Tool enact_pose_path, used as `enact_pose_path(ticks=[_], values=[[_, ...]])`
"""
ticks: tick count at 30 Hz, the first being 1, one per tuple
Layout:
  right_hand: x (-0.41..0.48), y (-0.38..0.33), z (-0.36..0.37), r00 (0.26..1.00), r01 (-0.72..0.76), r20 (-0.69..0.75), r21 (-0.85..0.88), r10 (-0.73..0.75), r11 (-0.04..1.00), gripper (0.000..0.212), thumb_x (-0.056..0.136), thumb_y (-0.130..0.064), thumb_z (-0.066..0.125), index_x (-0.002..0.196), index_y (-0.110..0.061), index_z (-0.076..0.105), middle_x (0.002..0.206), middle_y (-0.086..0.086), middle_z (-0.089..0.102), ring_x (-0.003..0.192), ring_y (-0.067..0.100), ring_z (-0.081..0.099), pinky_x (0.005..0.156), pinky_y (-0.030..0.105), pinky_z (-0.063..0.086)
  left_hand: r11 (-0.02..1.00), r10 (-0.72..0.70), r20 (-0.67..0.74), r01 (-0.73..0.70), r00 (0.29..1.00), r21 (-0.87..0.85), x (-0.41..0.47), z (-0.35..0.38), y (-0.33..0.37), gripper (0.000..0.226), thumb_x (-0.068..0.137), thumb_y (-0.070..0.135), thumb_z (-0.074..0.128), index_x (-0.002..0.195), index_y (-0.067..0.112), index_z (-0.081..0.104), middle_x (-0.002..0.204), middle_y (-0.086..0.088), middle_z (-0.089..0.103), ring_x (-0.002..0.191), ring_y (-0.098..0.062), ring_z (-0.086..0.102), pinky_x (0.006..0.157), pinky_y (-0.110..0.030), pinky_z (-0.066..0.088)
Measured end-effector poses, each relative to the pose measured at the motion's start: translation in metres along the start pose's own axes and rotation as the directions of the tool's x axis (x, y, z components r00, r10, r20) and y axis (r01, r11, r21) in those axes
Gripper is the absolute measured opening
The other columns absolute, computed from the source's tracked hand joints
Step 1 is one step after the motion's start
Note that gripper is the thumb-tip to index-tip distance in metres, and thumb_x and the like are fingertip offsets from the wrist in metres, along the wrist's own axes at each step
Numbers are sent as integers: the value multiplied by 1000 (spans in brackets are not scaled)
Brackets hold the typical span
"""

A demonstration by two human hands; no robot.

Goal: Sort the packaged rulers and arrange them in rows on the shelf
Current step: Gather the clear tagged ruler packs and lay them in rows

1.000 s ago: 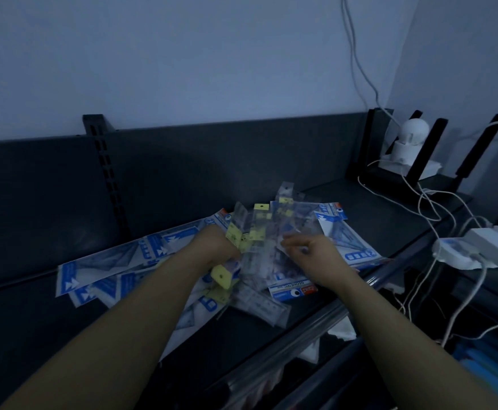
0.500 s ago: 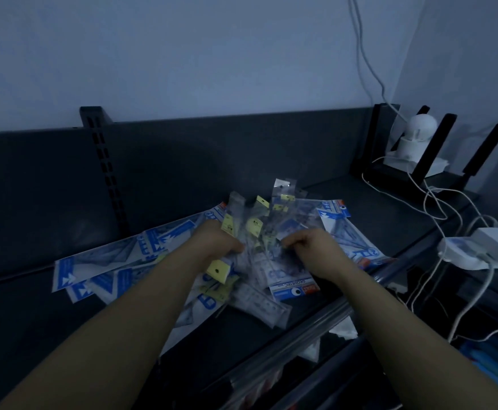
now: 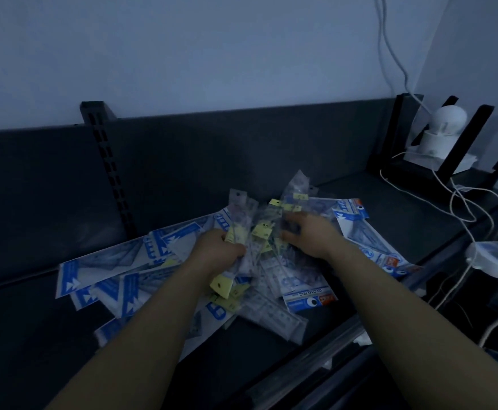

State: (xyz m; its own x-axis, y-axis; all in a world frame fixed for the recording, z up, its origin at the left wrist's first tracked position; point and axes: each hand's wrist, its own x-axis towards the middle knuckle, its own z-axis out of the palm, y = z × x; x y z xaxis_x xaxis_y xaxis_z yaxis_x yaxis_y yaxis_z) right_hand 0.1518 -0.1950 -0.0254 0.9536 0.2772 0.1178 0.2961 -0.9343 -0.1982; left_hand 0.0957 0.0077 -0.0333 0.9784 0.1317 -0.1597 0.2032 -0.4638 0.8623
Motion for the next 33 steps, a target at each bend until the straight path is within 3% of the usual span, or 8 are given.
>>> enact_pose_path(ticks=[7,9,13,17,21,24,27,33], values=[[-6,-4,5,995,72,-51,-242,-87,968,32,98,-26,39,125,-16,52,117,12,61,100,31,60,70,33,37,999,54,-25,-54,998,0,-4,0,-2,30,84,13,63,63,11,41,60,-4,47,56,-15,48,48,-21,36],[-8,-4,9,995,50,-76,-204,-66,978,31,97,-21,39,123,-13,52,115,13,62,98,31,61,69,33,39,998,61,-31,-61,998,-3,-4,0,-3,29,83,13,63,64,11,42,62,-4,48,58,-16,49,50,-22,38],[-8,7,5,997,1,-74,106,7,994,32,93,-33,51,123,-21,58,134,11,48,124,30,46,94,33,39,998,67,-36,-67,997,7,-2,0,-5,28,82,15,64,65,11,42,64,-4,48,61,-18,49,55,-25,39],[-6,-4,2,995,-74,73,3,74,997,68,88,-59,52,145,-26,35,153,9,30,139,27,29,108,36,28,997,73,-15,-72,997,15,2,-1,-6,20,81,17,65,74,8,49,69,-9,52,67,-22,54,61,-30,43],[3,-5,0,999,-19,51,-4,19,1000,52,91,-53,50,132,-20,51,132,11,54,118,29,50,88,35,43,998,68,3,-68,998,11,5,-2,-8,20,81,18,65,75,9,48,71,-10,50,65,-21,52,58,-29,41],[6,-11,-2,997,26,75,-105,-18,994,39,95,-44,47,117,-13,57,110,15,63,99,31,58,68,30,39,998,66,6,-66,998,-1,8,-2,-9,21,80,18,65,74,9,48,71,-11,49,64,-21,51,58,-30,41],[6,-19,-5,996,53,83,-206,-36,977,35,95,-35,44,110,-7,58,101,17,64,88,32,60,63,31,40,997,66,3,-66,998,-33,7,-2,-9,19,81,17,65,75,8,50,70,-10,50,63,-21,52,58,-29,42],[-3,-28,-11,994,24,108,-161,-7,987,25,89,-17,50,109,-6,61,103,16,63,87,32,60,66,29,42,996,72,-2,-72,997,-50,5,-2,-9,16,80,16,65,74,7,54,69,-7,54,65,-20,54,58,-28,44]])
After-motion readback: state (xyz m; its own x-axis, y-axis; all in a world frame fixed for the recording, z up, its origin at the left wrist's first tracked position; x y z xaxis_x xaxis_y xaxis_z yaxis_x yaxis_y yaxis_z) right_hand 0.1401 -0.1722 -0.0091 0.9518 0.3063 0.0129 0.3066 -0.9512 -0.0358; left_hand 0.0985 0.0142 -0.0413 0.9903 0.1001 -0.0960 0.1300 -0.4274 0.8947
